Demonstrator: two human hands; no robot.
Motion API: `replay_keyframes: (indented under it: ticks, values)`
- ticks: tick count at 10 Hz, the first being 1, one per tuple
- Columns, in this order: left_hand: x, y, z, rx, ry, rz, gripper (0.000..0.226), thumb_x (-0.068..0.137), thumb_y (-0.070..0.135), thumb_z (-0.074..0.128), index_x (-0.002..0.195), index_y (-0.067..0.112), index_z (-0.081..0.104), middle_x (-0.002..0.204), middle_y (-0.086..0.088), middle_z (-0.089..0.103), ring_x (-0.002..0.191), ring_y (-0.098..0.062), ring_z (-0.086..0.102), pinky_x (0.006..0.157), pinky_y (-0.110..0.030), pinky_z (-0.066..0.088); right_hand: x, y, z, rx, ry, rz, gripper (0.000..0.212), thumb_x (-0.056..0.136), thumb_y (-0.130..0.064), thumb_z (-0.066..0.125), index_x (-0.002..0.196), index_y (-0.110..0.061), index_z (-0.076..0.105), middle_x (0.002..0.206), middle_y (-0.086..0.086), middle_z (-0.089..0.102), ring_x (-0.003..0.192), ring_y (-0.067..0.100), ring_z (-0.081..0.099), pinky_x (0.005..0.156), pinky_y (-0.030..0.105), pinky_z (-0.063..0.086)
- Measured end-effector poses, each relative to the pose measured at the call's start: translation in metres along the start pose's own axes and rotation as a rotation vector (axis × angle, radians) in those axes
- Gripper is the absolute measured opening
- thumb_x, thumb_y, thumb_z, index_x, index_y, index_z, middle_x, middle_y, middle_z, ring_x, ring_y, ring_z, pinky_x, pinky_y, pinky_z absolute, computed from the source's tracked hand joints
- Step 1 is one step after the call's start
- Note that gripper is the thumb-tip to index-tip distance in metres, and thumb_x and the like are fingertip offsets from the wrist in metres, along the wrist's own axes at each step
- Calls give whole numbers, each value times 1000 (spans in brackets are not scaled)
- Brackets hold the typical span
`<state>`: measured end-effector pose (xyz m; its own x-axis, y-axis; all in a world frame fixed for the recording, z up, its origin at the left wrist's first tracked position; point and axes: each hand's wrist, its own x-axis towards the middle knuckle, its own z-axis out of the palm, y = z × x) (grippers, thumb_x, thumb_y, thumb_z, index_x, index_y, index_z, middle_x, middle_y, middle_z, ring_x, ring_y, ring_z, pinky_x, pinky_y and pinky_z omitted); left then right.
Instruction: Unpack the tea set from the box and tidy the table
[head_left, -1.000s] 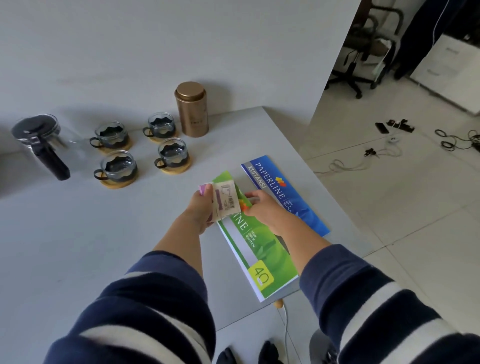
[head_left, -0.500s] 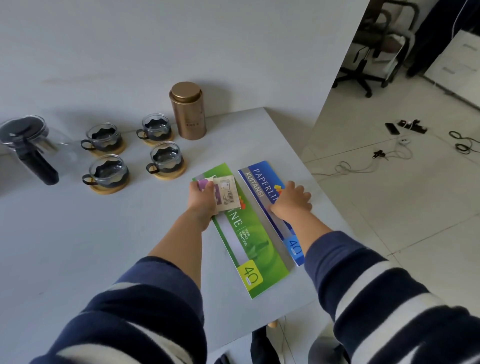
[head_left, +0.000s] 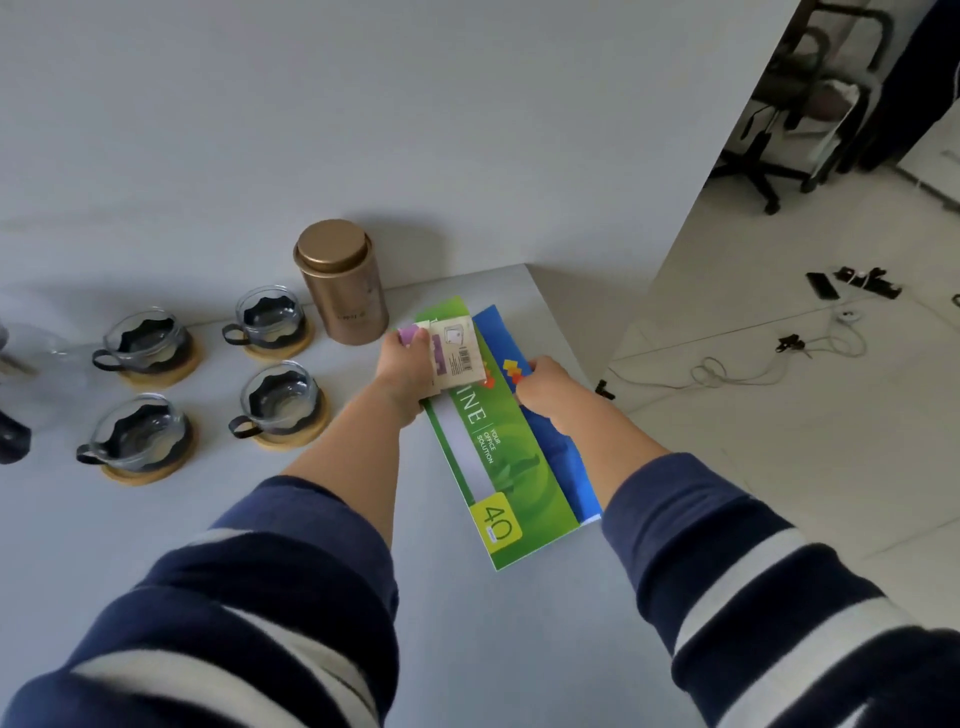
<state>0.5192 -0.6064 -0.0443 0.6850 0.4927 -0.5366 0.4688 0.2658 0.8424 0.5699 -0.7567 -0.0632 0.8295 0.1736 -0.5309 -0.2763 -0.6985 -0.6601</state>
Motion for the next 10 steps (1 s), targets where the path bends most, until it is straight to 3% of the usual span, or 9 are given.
replay_keyframes:
  ticks: [1,2,3,4,5,6,8,9,10]
  values:
    - [35,26,22,24,4,-2,24,102,28,31,119,16,43,114,-8,61,95,-26,62,77,-36,52,38,-23,-11,132,14,-92,25,92,-11,54,114,-5,61,100,14,66,82,26,62,58,26,46]
    - [71,38,36,62,7,58,18,101,22,34,112,14,46,131,-14,59,103,-28,61,96,-43,51,73,-36,-10,208,36,-126,26,89,-16,50,110,-9,64,104,15,70,95,33,67,79,42,57]
    - [102,38,44,36,30,39,33,99,23,36,125,10,51,126,-9,65,103,-29,67,96,-45,53,102,-35,0,135,88,-161,38,78,-24,38,104,-17,66,95,9,69,85,30,63,69,40,54]
    - [123,36,53,61,107,62,38,95,20,42,132,15,49,130,-12,59,107,-31,66,91,-41,55,112,-33,5,77,157,-225,43,88,-17,33,116,-15,66,101,11,62,78,23,48,51,25,32]
    - [124,40,61,35,195,36,47,93,14,46,139,16,38,130,-12,55,110,-34,64,81,-39,56,118,-35,3,-35,249,-275,43,91,-21,33,118,-15,66,112,14,61,86,30,60,54,28,43]
    - [122,37,71,-7,235,28,55,91,11,47,144,11,32,126,-12,58,108,-32,65,80,-34,56,122,-40,6,-31,210,-246,34,89,-14,40,111,-14,67,113,12,63,97,34,63,50,24,37]
    - [125,46,75,-90,209,-58,74,64,30,37,136,15,41,120,-14,63,117,-32,58,94,-47,52,123,-51,9,-37,180,-267,44,85,-3,39,117,-19,65,118,10,60,109,31,54,71,33,46]
    - [111,48,63,-142,167,-22,50,85,27,44,132,10,43,104,-11,65,83,-28,67,76,-36,56,113,-58,5,-214,148,-280,42,95,-11,42,136,-17,46,138,8,43,123,31,38,84,37,40]
    - [97,37,50,-191,113,57,68,90,31,50,150,12,25,115,-6,60,89,-22,63,85,-34,51,109,-61,3,-261,175,-286,57,99,-30,47,150,-19,25,146,11,37,132,34,33,98,42,38]
